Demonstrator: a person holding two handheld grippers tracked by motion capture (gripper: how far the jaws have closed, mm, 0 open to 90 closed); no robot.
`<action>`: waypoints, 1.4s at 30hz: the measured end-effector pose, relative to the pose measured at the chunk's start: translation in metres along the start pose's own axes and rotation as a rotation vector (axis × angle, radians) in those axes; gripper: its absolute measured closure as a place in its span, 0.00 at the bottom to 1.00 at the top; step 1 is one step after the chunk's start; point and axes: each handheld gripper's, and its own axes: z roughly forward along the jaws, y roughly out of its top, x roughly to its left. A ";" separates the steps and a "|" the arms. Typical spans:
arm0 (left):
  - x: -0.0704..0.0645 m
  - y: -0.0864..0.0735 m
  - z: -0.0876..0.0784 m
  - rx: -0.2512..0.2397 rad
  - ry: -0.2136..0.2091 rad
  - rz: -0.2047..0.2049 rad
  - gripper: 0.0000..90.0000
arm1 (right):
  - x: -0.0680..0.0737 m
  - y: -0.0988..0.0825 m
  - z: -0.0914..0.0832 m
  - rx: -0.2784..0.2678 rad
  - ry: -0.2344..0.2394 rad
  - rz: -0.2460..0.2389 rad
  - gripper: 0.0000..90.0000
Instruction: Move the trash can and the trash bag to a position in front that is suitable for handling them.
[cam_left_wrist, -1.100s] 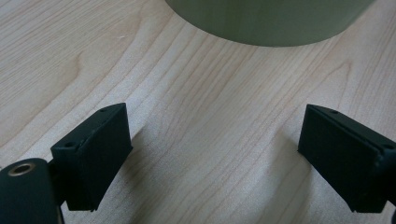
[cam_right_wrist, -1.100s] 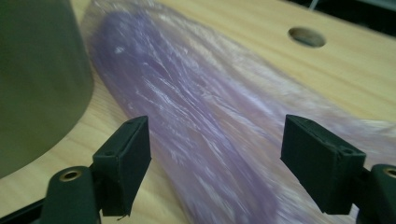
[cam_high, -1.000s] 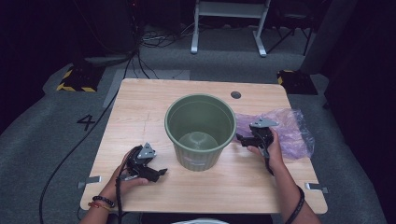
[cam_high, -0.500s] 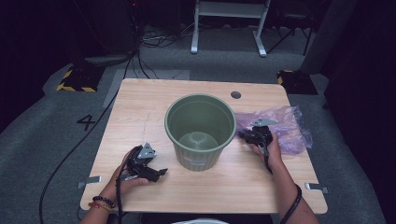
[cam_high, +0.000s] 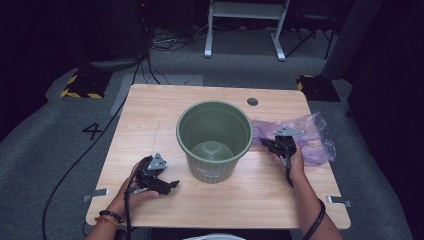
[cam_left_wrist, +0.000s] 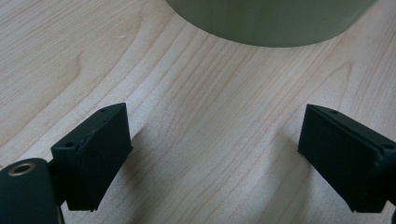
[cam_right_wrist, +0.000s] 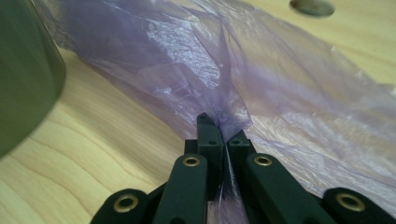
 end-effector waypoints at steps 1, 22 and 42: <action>0.000 0.000 0.000 0.000 0.000 0.000 0.10 | -0.001 0.001 -0.003 -0.015 0.001 0.003 1.00; 0.000 0.000 0.000 0.000 0.000 0.000 0.10 | -0.004 0.014 -0.043 -0.152 -0.004 -0.028 1.00; 0.001 0.000 0.000 0.000 -0.006 0.000 0.11 | -0.001 0.025 -0.059 -0.220 0.011 -0.029 1.00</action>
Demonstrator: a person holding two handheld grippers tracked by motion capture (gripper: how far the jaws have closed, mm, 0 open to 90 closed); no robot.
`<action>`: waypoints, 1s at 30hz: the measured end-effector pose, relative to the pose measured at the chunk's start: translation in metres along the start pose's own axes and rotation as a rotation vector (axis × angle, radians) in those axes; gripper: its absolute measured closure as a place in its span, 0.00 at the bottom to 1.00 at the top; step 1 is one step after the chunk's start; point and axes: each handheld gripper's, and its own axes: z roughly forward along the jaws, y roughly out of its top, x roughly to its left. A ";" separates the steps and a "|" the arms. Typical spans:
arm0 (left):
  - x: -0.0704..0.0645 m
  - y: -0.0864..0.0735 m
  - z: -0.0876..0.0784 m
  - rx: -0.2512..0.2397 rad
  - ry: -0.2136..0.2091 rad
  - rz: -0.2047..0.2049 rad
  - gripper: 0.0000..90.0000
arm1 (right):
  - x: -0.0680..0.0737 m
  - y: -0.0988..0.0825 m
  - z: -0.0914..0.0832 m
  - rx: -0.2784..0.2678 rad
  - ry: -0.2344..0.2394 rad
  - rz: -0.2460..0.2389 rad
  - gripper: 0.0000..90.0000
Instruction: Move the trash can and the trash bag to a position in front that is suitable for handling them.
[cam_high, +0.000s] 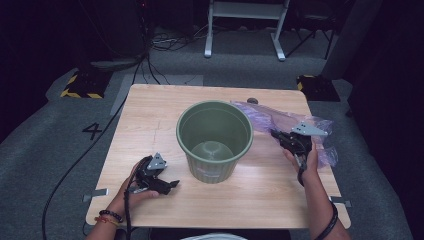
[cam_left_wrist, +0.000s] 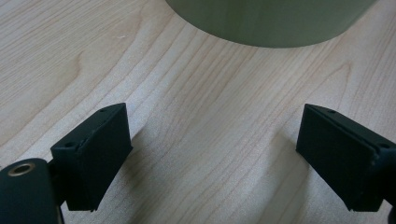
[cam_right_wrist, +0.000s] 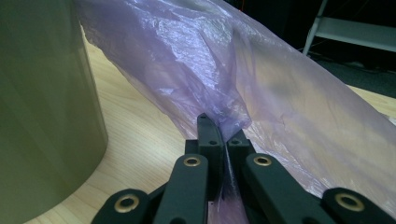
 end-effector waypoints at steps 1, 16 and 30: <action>0.000 0.000 0.000 0.000 0.000 0.000 0.11 | 0.001 0.001 0.000 -0.004 0.001 0.002 1.00; 0.000 0.000 0.000 0.000 -0.002 0.003 0.11 | 0.000 0.012 -0.014 -0.067 -0.015 0.025 1.00; 0.000 0.000 0.000 0.000 -0.003 0.004 0.11 | -0.001 0.025 -0.024 -0.132 -0.032 0.034 1.00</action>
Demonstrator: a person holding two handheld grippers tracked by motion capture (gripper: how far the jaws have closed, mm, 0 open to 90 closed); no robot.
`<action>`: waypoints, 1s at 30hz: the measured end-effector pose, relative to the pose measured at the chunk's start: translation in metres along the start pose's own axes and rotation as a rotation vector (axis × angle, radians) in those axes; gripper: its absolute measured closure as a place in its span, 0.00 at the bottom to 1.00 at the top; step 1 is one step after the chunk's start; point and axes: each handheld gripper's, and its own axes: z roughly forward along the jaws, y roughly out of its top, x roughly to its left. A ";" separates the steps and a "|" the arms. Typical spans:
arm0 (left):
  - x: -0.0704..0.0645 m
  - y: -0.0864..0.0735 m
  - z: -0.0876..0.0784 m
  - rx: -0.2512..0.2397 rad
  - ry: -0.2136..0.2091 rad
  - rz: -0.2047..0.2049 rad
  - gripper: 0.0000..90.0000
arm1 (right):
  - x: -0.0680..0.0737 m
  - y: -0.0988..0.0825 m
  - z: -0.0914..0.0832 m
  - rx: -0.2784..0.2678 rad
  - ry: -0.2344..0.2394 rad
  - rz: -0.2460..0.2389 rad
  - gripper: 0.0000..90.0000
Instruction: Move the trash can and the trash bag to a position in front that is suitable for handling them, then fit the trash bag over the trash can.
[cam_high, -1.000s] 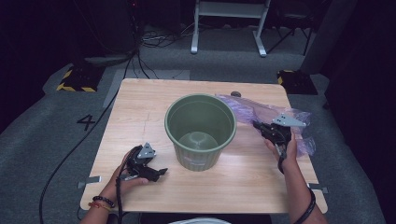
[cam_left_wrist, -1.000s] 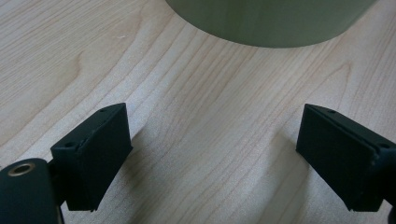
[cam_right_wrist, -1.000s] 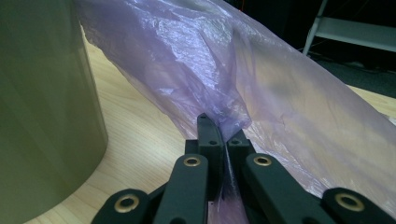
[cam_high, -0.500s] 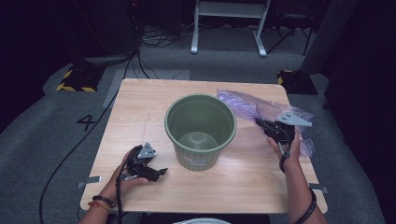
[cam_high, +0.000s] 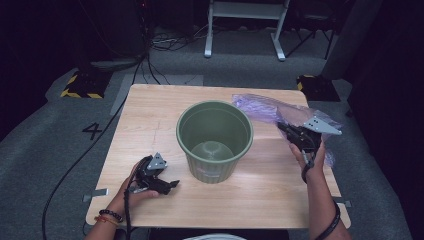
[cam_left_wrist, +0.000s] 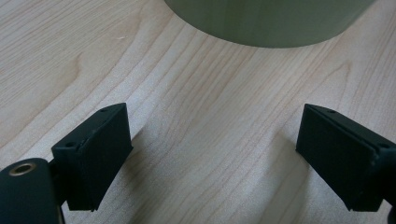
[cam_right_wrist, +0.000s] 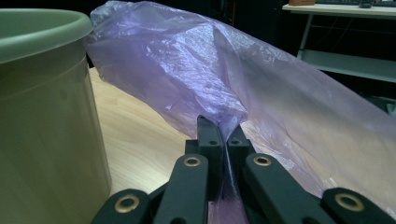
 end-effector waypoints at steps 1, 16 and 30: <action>0.000 0.000 0.000 0.000 0.000 0.000 0.11 | -0.001 0.001 0.000 -0.003 -0.004 -0.005 1.00; 0.000 0.000 0.000 -0.002 -0.001 -0.004 0.11 | -0.029 0.015 0.002 -0.035 -0.062 0.050 1.00; 0.000 0.000 0.000 -0.001 0.001 -0.005 0.11 | -0.017 0.048 0.004 -0.059 -0.123 -0.025 1.00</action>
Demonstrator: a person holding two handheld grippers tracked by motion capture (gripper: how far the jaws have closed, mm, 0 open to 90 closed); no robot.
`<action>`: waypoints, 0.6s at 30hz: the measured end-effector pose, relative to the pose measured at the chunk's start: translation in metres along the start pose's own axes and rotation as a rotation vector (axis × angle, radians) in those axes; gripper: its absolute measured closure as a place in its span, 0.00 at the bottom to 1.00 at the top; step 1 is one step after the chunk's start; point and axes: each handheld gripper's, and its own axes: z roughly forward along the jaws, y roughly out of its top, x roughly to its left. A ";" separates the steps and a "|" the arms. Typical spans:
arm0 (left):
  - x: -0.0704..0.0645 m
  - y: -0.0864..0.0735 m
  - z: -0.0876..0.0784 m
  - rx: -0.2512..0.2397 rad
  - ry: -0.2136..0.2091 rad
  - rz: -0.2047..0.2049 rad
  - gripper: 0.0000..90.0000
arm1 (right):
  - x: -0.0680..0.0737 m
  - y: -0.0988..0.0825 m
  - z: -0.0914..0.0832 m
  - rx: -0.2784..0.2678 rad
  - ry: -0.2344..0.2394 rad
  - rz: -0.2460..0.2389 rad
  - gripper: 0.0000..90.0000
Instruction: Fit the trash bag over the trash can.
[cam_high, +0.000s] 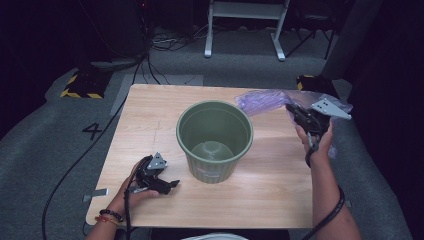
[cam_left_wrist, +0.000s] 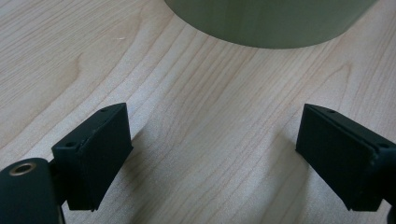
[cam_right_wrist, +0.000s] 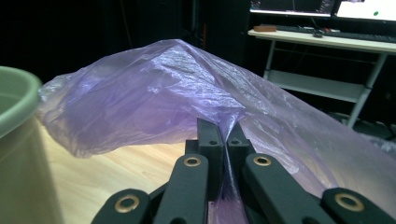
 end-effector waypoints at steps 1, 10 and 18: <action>0.000 0.000 0.000 0.000 0.000 0.000 0.11 | 0.000 0.001 0.005 0.006 -0.007 0.004 1.00; 0.000 0.000 0.000 0.000 0.000 0.000 0.11 | 0.010 -0.008 0.044 0.058 -0.049 0.014 1.00; 0.000 0.000 0.000 0.000 -0.001 0.000 0.11 | 0.011 -0.002 0.052 0.021 -0.028 0.064 1.00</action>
